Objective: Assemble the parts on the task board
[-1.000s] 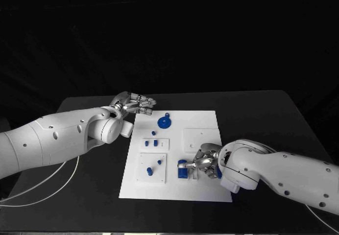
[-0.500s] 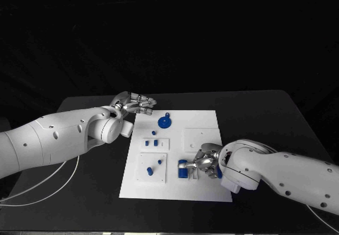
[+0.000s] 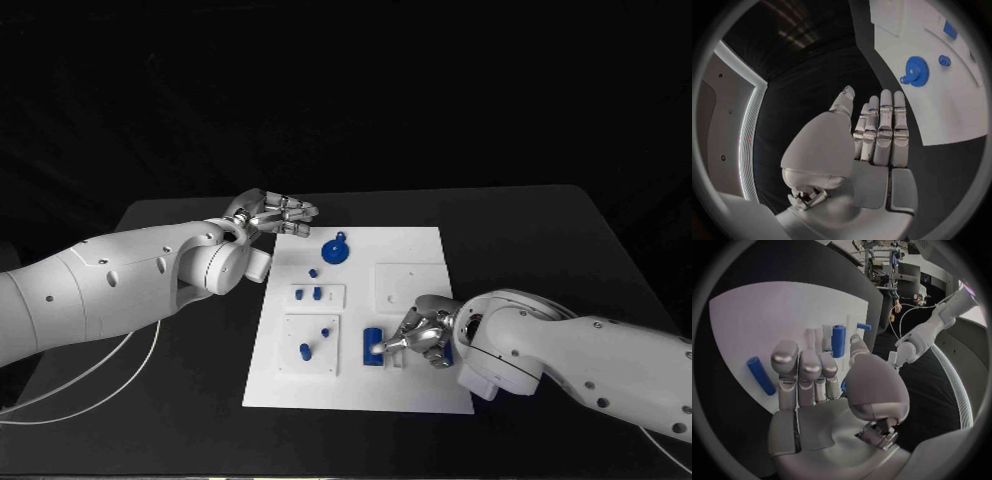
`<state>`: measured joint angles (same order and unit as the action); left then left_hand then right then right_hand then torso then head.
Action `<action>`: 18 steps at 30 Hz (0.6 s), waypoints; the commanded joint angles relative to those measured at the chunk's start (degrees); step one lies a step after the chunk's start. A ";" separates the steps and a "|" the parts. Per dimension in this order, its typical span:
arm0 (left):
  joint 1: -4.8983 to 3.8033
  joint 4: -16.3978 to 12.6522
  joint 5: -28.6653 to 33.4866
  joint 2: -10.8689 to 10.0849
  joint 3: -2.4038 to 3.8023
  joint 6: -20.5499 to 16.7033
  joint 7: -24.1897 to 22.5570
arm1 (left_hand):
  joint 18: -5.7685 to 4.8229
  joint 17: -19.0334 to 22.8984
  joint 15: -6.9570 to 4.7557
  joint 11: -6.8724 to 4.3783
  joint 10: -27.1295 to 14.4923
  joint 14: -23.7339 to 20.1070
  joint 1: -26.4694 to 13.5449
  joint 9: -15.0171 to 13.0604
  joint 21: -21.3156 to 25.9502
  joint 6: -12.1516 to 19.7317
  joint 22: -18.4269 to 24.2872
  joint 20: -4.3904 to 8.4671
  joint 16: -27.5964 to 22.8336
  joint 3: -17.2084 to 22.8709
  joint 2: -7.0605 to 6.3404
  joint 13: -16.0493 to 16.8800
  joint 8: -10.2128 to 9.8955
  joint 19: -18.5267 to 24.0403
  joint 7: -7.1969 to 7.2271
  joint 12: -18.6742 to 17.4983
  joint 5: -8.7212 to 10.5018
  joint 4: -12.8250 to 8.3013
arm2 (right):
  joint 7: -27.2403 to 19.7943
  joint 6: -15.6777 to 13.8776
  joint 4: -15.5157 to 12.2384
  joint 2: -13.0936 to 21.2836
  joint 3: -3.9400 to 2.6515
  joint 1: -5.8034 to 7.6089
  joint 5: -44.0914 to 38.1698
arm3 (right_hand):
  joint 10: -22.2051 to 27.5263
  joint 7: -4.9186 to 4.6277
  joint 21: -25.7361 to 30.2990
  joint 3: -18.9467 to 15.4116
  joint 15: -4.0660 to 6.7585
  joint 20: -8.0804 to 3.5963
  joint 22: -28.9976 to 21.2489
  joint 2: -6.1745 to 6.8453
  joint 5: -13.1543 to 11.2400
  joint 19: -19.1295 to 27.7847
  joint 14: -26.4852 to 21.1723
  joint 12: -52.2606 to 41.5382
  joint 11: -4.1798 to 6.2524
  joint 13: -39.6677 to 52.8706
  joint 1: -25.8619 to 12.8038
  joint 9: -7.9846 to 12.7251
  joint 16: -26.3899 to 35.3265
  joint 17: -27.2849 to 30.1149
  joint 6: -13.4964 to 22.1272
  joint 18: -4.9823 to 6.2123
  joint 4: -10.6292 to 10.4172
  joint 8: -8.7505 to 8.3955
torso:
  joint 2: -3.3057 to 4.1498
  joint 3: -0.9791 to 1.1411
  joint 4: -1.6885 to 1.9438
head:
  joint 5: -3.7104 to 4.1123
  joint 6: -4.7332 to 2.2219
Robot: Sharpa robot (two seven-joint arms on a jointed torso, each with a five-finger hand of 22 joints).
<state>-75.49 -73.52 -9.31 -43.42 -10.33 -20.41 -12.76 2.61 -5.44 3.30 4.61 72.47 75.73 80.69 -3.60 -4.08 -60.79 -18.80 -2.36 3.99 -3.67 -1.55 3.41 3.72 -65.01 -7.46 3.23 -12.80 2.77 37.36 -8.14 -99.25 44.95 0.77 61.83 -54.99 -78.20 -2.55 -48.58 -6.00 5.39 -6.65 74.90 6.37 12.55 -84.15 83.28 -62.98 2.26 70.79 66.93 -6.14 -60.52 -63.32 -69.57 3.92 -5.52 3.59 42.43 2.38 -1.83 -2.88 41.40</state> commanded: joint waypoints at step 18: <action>-0.07 -0.16 -0.41 -0.18 0.03 0.92 -0.15 | -0.47 -0.06 0.21 0.11 -0.33 -0.12 -0.25 -0.01 -0.38 0.39 0.05 -0.11 -0.02 -0.31 0.08 0.07 -0.12 -0.37 0.18 0.14 0.00 0.07 | -6.75 -4.84 -1.09 3.58 -0.19 -0.21 0.84 | -0.35 0.05 -1.11 -0.58 0.37 -0.38 6.06 0.35 0.57 -3.29 0.35 -1.20 0.12 0.91 0.28 0.03 -0.14 -0.49 -0.76 -0.29 -3.86 0.10 | 0.01 0.06 -0.03 | 0.41 -0.41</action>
<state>-75.49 -73.54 -9.47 -43.64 -10.33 -20.28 -12.64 2.61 -5.43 3.30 4.61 72.47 75.73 80.70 -3.60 -4.08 -60.79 -18.80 -2.36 3.98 -3.67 -1.55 3.41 3.72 -65.01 -7.47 3.23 -12.80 2.77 33.90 -10.38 -100.10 48.23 0.65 61.68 -54.98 -78.21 -2.58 -49.50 -6.31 5.63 -6.64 74.90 7.05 12.94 -84.15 83.52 -64.00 2.26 71.67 67.36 -5.99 -60.52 -63.77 -70.02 3.91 -9.40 3.59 42.43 2.42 -1.80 -2.52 41.01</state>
